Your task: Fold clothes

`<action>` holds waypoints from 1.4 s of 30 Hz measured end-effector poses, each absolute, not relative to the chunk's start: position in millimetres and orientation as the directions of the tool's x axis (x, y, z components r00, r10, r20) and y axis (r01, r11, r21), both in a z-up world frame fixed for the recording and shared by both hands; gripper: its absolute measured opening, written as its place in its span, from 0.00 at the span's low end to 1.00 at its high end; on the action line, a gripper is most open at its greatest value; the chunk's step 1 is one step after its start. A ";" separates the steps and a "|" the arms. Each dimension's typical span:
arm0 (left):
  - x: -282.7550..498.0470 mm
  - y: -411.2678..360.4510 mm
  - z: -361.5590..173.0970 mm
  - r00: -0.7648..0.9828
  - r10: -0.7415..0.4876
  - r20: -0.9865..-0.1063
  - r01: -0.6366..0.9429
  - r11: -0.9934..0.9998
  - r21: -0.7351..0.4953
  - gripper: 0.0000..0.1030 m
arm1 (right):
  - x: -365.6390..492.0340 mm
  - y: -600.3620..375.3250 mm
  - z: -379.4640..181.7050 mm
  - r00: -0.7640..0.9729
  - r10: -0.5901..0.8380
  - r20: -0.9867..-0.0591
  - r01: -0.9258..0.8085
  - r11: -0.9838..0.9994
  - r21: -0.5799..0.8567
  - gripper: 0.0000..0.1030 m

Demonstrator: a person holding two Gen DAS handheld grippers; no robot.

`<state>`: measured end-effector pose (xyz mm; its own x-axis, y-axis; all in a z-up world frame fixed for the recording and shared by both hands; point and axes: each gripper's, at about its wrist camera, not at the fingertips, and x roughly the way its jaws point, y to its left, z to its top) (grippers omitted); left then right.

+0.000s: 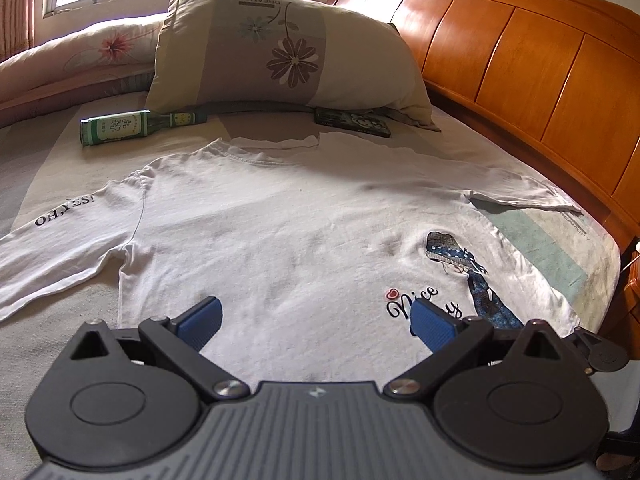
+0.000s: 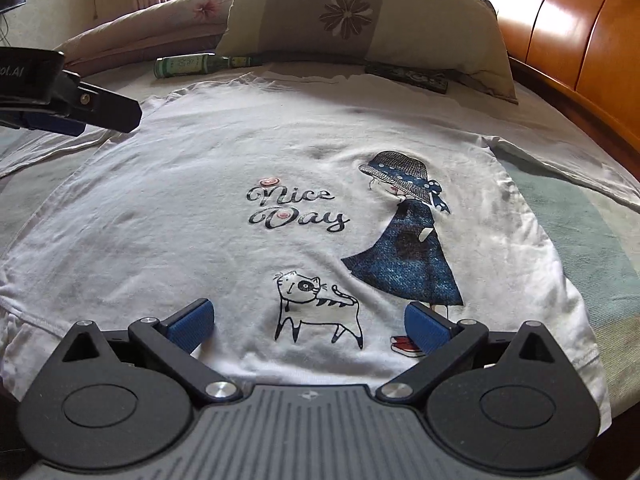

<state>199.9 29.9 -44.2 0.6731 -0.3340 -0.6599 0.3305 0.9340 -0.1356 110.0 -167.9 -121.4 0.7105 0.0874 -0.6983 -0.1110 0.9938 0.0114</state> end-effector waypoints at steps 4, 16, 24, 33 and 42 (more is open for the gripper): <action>199.7 25.5 -45.8 0.669 -0.334 -0.664 0.339 0.932 -0.126 0.97 | 94.6 -172.5 -120.7 0.714 0.080 -0.696 -0.092 0.996 0.019 1.00; 197.0 50.7 -28.3 0.719 -0.330 -0.611 0.295 0.942 -0.162 0.97 | 211.8 -177.5 -76.9 0.772 0.194 -0.605 -0.142 0.981 0.133 1.00; 201.3 65.4 -23.6 0.741 -0.316 -0.593 0.254 0.949 -0.189 0.97 | 297.5 -184.2 -102.0 0.711 0.188 -0.677 -0.062 0.977 0.206 1.00; 199.3 57.4 -22.2 0.738 -0.329 -0.590 0.272 0.944 -0.185 0.97 | 162.8 -185.8 -113.6 0.697 0.215 -0.684 -0.131 0.976 0.174 1.00; 197.7 37.2 -21.5 0.722 -0.357 -0.593 0.324 0.931 -0.166 0.97 | 98.7 -209.2 -105.1 0.708 0.157 -0.688 -0.121 0.988 0.100 1.00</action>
